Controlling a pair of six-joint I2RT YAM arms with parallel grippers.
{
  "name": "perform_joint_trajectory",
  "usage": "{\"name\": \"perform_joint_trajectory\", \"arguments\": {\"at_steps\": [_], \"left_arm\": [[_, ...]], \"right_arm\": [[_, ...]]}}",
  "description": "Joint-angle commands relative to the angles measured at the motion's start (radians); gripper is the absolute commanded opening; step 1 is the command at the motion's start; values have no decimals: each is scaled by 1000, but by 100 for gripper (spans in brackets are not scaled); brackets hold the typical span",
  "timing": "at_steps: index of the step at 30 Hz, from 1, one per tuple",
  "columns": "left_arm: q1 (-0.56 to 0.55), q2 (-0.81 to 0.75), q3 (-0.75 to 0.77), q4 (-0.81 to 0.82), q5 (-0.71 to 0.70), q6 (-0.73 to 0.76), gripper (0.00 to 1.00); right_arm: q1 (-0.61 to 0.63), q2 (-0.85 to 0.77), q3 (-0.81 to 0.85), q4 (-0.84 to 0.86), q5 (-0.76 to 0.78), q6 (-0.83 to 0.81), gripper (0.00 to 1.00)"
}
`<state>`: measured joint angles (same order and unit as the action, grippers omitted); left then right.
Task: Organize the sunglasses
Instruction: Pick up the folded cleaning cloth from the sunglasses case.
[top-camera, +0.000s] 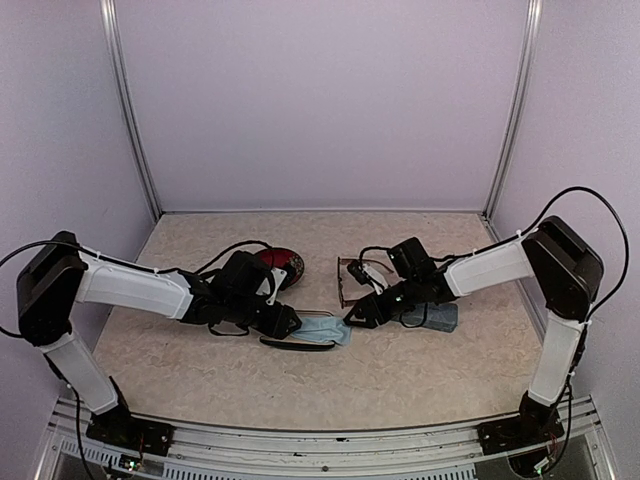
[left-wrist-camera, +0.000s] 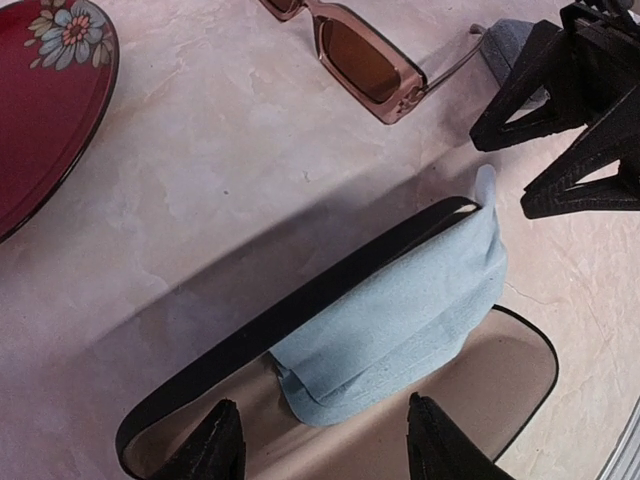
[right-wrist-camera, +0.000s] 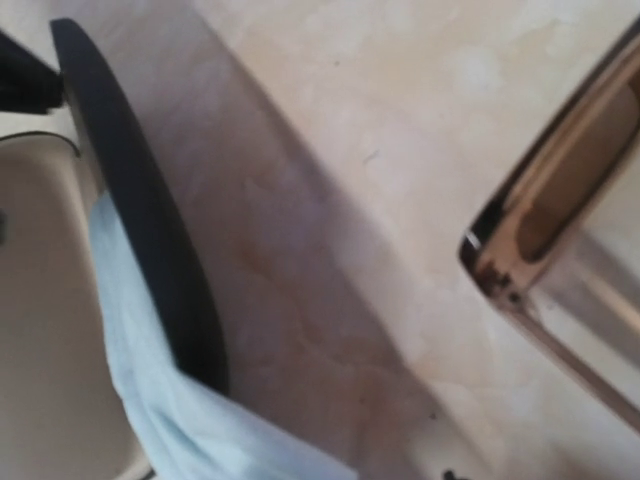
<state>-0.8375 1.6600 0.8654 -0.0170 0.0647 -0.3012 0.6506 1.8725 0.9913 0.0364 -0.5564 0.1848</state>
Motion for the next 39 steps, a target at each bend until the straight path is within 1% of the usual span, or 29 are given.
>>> {"name": "perform_joint_trajectory", "arguments": {"at_steps": [1,10,21,28,34,39], "left_arm": [[15,33,10,46,51,-14,54],[23,91,39,77,47,1,49],[20,124,80,78,16,-1,43],[12,143,99,69,23,6,34],[9,147,103,65,29,12,30],[6,152,109,63,40,12,24]], "right_arm": [[-15,30,-10,47,-62,2,50],[-19,48,-8,61,-86,-5,44],[-26,47,-5,53,-91,-18,39],[-28,43,-5,44,-100,-24,36],[-28,13,-30,52,-108,-17,36],[-28,-13,-52,61,-115,-4,36]]}}
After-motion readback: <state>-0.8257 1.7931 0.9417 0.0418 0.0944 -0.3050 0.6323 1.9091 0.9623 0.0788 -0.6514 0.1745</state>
